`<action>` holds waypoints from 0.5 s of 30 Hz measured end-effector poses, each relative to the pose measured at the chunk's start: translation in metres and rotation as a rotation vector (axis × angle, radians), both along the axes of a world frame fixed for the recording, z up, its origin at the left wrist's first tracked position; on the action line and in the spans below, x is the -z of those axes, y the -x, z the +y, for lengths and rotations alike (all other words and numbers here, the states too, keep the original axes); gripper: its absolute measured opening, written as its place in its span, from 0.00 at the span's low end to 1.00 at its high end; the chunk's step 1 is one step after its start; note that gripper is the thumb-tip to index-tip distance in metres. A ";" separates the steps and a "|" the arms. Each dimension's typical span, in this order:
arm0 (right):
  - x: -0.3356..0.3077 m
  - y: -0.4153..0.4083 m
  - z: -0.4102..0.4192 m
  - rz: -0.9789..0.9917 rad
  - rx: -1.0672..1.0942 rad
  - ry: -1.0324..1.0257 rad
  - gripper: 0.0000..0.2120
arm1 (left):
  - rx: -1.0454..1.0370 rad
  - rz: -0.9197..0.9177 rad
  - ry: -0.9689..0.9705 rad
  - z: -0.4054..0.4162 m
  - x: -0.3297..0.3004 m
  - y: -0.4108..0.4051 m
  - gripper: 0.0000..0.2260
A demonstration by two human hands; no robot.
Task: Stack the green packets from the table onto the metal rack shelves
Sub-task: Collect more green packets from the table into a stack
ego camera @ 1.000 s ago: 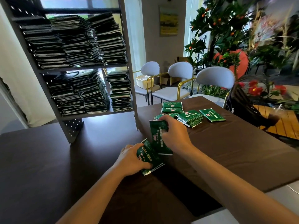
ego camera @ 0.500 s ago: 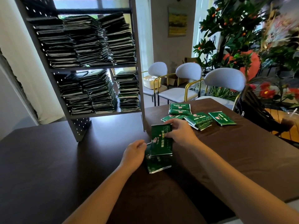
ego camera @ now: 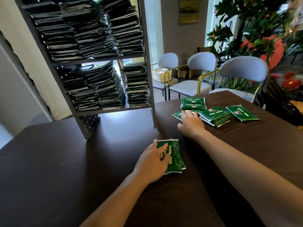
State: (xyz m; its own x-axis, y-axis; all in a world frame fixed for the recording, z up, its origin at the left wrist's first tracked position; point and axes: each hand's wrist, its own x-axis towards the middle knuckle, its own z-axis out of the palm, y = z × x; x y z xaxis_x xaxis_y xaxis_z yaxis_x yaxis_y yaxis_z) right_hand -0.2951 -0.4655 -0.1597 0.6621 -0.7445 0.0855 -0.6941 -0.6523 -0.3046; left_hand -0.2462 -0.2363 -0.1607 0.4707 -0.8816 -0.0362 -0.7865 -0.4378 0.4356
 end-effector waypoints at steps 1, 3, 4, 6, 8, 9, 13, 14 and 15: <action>0.003 -0.003 -0.003 0.033 0.001 -0.008 0.28 | -0.008 -0.015 0.001 0.000 -0.001 0.002 0.23; 0.010 -0.009 -0.006 0.088 -0.004 -0.044 0.28 | -0.034 -0.028 0.014 0.000 -0.002 0.001 0.23; 0.014 -0.009 -0.007 0.103 0.000 -0.054 0.28 | -0.039 -0.031 0.018 0.000 -0.002 0.001 0.23; 0.021 -0.007 -0.005 0.110 0.002 -0.051 0.27 | -0.042 -0.019 0.035 0.001 -0.001 0.001 0.23; 0.021 0.000 0.005 0.115 -0.009 -0.019 0.25 | -0.046 0.005 0.050 0.002 -0.001 0.001 0.23; 0.020 0.006 0.012 0.114 -0.023 0.020 0.24 | -0.048 0.014 0.056 0.002 0.000 0.001 0.23; 0.004 0.046 0.051 0.122 -0.106 0.172 0.18 | -0.046 0.009 0.073 0.002 0.001 0.000 0.23; 0.003 0.059 0.061 0.126 -0.115 0.209 0.16 | -0.050 0.012 0.080 0.002 0.001 0.000 0.23; 0.004 0.073 0.071 0.115 -0.109 0.251 0.14 | -0.055 0.019 0.088 0.002 0.002 0.000 0.22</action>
State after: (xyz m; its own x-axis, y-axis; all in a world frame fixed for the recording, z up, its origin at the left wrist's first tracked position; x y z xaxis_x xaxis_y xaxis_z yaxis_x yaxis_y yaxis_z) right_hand -0.3682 -0.3941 -0.1638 0.7533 -0.6333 0.1773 -0.6362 -0.7700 -0.0476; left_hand -0.2464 -0.2341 -0.1628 0.5183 -0.8546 0.0305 -0.7536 -0.4397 0.4886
